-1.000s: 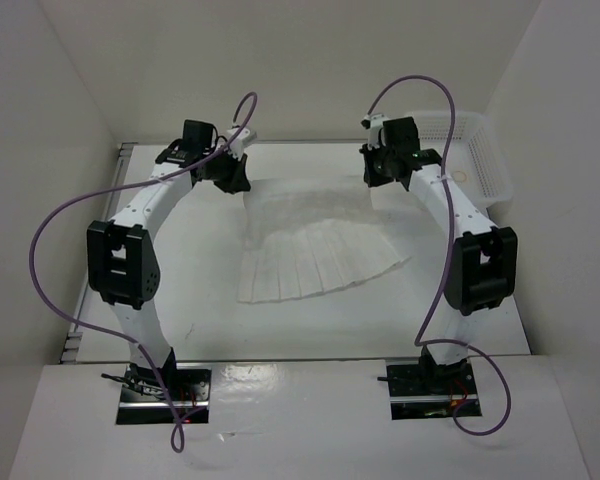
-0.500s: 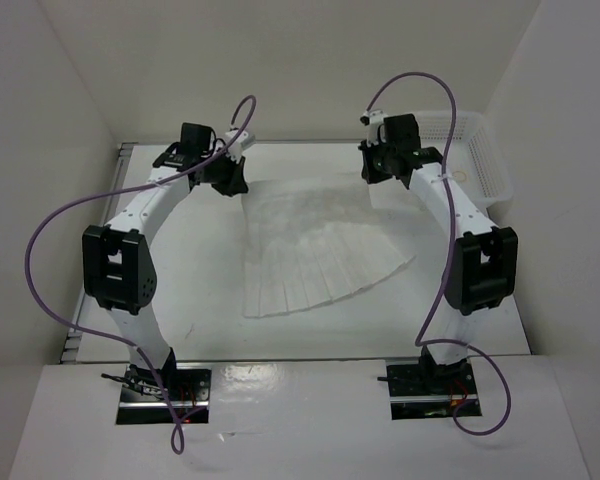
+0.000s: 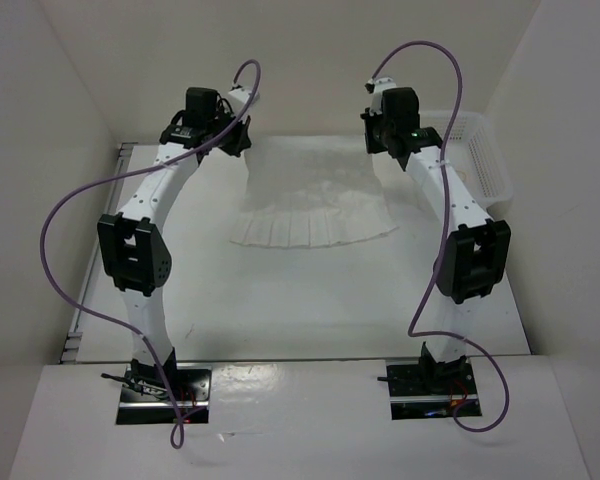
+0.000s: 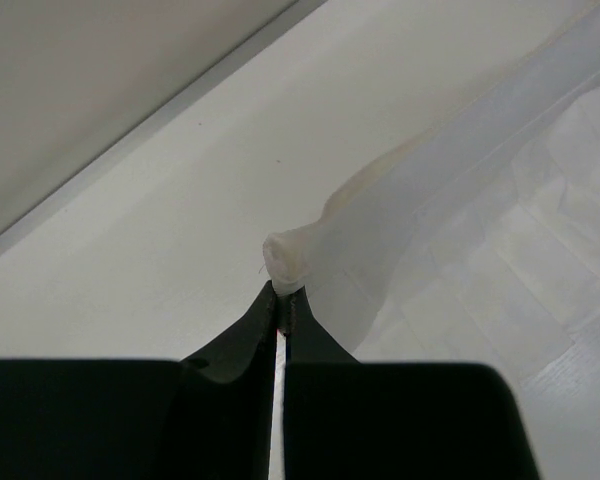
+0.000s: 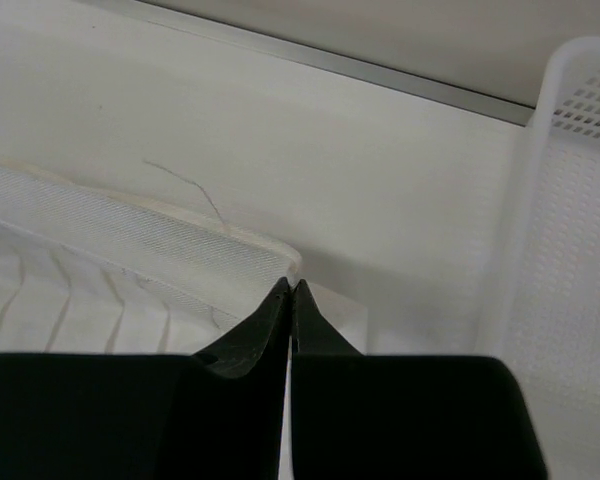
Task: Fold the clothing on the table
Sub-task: Fold the skirt
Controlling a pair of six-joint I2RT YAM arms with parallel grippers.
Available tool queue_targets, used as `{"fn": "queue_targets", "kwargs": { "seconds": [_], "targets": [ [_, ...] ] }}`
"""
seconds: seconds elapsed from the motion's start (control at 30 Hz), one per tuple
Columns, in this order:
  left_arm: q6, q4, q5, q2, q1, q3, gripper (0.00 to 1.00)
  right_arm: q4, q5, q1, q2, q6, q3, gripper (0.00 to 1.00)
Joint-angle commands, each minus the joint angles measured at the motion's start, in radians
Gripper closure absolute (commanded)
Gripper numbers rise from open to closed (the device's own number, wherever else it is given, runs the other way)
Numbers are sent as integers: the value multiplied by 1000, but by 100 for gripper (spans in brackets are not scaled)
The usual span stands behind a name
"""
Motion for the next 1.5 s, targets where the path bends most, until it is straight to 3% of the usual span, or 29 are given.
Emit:
{"fn": "queue_targets", "kwargs": {
  "seconds": [0.0, 0.3, 0.5, 1.2, 1.4, 1.43, 1.47],
  "targets": [
    [9, -62, -142, 17, 32, 13, 100, 38, 209, -32, 1, -37, -15, 100],
    [79, -21, -100, -139, 21, -317, 100, 86, 245, -23, -113, -147, -284, 100],
    [104, 2, -120, -207, 21, -481, 100, 86, 229, -23, -148, -197, -364, 100],
    [164, 4, -146, -293, 21, -635, 100, -51, 92, -23, -222, -339, -510, 100],
    [175, -37, -82, -313, 21, -672, 85, -84, 63, -23, -242, -370, -565, 100],
    [175, -51, -70, -313, 21, -684, 80, -85, 63, -23, -251, -370, -574, 100],
    [175, -51, -59, -325, 21, -699, 67, -85, 63, -23, -251, -370, -574, 98]
  ]
}}
